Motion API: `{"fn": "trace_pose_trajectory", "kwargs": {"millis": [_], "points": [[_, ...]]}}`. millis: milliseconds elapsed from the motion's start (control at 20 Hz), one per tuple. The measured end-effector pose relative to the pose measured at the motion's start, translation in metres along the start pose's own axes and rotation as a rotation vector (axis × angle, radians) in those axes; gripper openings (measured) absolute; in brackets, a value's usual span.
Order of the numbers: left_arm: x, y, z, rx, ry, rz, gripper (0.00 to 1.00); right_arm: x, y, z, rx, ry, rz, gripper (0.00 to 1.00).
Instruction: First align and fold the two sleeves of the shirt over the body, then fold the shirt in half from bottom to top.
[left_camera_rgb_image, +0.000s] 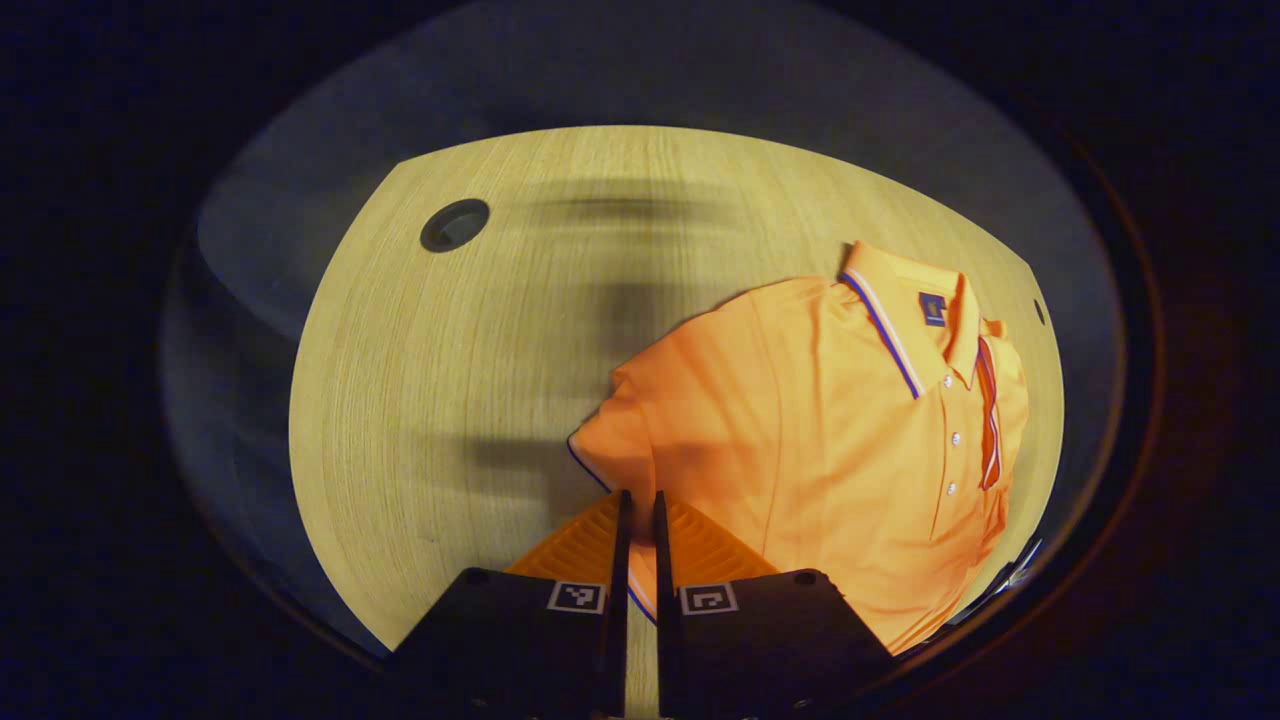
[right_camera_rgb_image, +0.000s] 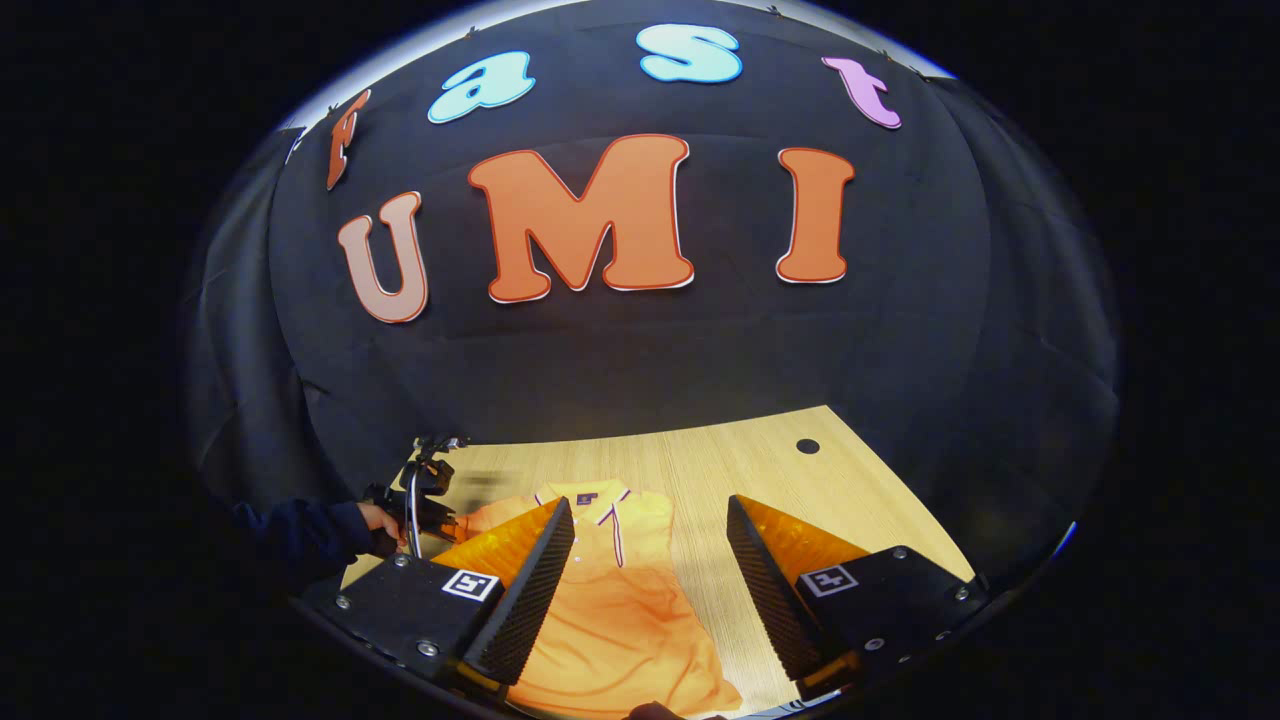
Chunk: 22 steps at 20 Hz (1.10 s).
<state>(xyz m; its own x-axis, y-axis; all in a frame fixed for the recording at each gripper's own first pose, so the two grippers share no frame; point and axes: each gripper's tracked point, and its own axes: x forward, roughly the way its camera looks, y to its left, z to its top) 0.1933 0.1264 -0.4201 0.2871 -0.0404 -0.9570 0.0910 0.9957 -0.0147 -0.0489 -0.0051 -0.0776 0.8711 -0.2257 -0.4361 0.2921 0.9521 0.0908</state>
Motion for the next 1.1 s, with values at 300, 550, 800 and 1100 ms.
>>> {"fn": "trace_pose_trajectory", "kwargs": {"millis": [300, 550, 800, 1100], "points": [[-0.043, -0.051, 0.040, 0.127, -0.165, -0.105, 0.12, -0.004, -0.016, -0.020, 0.058, 0.034, -0.024, 0.94], [-0.053, -0.102, 0.052, 0.206, -0.213, -0.162, 0.13, -0.009, -0.030, -0.026, 0.072, 0.038, -0.054, 0.94], [-0.064, -0.156, 0.048, 0.209, -0.231, -0.313, 0.21, -0.019, -0.039, -0.050, 0.096, 0.068, -0.082, 0.94], [-0.098, -0.154, 0.051, 0.206, -0.343, -0.306, 0.95, -0.017, -0.042, -0.073, 0.053, 0.094, -0.087, 0.94]]}}
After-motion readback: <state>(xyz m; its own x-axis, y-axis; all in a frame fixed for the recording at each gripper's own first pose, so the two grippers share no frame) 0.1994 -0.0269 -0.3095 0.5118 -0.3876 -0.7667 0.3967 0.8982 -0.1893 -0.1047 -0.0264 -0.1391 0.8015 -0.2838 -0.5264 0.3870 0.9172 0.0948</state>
